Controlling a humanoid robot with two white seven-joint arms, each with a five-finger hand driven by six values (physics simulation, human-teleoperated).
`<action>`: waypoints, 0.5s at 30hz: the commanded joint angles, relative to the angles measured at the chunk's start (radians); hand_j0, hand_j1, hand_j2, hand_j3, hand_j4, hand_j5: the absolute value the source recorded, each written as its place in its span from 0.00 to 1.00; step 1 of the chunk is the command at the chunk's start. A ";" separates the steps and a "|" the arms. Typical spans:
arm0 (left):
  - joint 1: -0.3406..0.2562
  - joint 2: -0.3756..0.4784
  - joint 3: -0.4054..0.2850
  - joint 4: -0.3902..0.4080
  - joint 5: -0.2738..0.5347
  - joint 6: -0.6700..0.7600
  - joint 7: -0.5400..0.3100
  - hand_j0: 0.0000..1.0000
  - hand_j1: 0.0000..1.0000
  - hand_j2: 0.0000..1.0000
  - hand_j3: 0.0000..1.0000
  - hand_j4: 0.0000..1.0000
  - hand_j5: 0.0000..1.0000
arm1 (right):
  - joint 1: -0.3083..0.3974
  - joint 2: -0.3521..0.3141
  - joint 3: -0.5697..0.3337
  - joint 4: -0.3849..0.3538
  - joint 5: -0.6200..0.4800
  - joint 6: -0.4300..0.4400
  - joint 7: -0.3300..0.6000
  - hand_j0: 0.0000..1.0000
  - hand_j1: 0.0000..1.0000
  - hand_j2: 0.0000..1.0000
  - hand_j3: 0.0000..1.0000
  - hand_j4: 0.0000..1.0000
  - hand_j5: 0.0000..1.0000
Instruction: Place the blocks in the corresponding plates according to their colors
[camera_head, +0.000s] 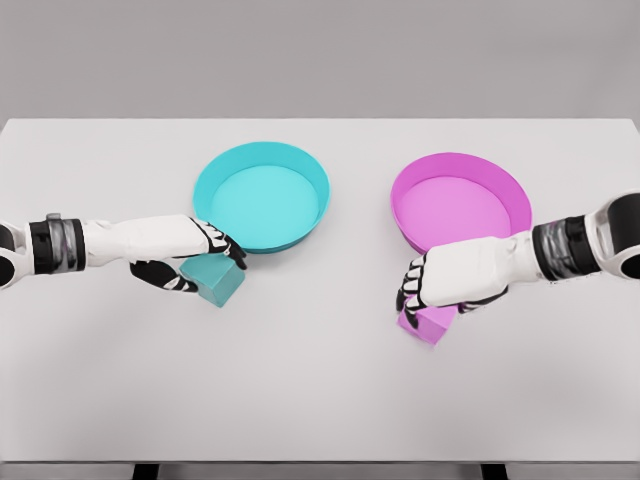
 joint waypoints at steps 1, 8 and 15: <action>0.000 0.001 0.002 -0.001 0.005 0.001 0.000 0.70 0.70 0.70 0.70 0.70 0.70 | 0.000 -0.002 -0.003 0.007 -0.049 0.003 -0.001 0.56 0.56 0.56 0.56 0.56 0.56; -0.002 0.005 0.003 -0.013 0.009 0.000 0.000 0.60 0.60 0.60 0.60 0.60 0.60 | -0.011 -0.003 -0.083 0.039 -0.121 0.003 -0.001 0.57 0.57 0.57 0.57 0.57 0.57; -0.003 0.016 0.006 -0.047 0.020 -0.002 0.000 0.60 0.60 0.60 0.60 0.60 0.60 | -0.026 -0.002 -0.126 0.131 -0.211 0.003 -0.001 0.57 0.57 0.57 0.57 0.57 0.57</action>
